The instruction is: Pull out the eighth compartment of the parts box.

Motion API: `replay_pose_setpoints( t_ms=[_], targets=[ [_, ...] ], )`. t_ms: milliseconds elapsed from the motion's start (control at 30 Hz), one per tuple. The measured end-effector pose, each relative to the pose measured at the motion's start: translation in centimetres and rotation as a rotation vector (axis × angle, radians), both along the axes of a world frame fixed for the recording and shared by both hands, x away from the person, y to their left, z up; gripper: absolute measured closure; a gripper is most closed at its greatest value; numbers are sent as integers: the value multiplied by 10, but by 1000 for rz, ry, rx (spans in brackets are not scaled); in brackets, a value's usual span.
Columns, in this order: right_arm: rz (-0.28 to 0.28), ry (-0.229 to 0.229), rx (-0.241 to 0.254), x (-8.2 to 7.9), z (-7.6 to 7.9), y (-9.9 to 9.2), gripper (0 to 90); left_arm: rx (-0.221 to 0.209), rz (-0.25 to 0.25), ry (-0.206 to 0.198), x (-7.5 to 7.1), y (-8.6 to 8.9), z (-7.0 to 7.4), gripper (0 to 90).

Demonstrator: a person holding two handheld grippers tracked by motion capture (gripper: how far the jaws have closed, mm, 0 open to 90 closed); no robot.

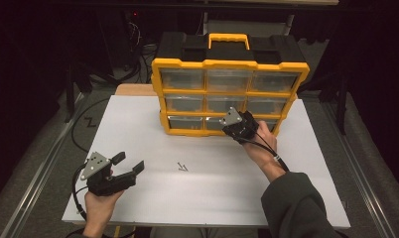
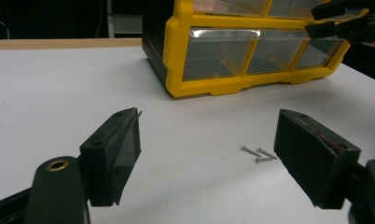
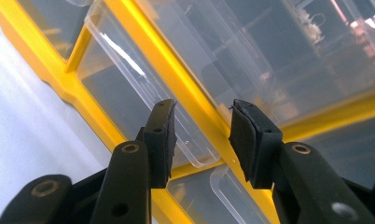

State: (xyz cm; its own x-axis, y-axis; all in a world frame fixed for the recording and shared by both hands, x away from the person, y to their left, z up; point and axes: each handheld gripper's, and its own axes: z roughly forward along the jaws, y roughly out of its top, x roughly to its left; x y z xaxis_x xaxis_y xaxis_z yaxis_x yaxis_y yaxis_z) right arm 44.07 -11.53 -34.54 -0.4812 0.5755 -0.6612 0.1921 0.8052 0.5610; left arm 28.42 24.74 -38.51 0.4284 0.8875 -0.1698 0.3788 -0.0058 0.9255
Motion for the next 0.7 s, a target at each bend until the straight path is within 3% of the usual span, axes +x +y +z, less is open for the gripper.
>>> replay_pose_setpoints(
  t_ms=[133,167,233,700],
  targets=[
    [30,-30,-74,-2,-2,3,624,0,1,-1,-1,0,0,230],
    [15,-19,-58,-3,-5,5,624,1,1,0,0,0,0,230],
    [36,-41,-109,-2,-6,5,625,1,1,1,0,0,0,230],
    [15,-60,-174,-5,-16,7,624,2,2,1,-1,0,0,229]
  ],
)
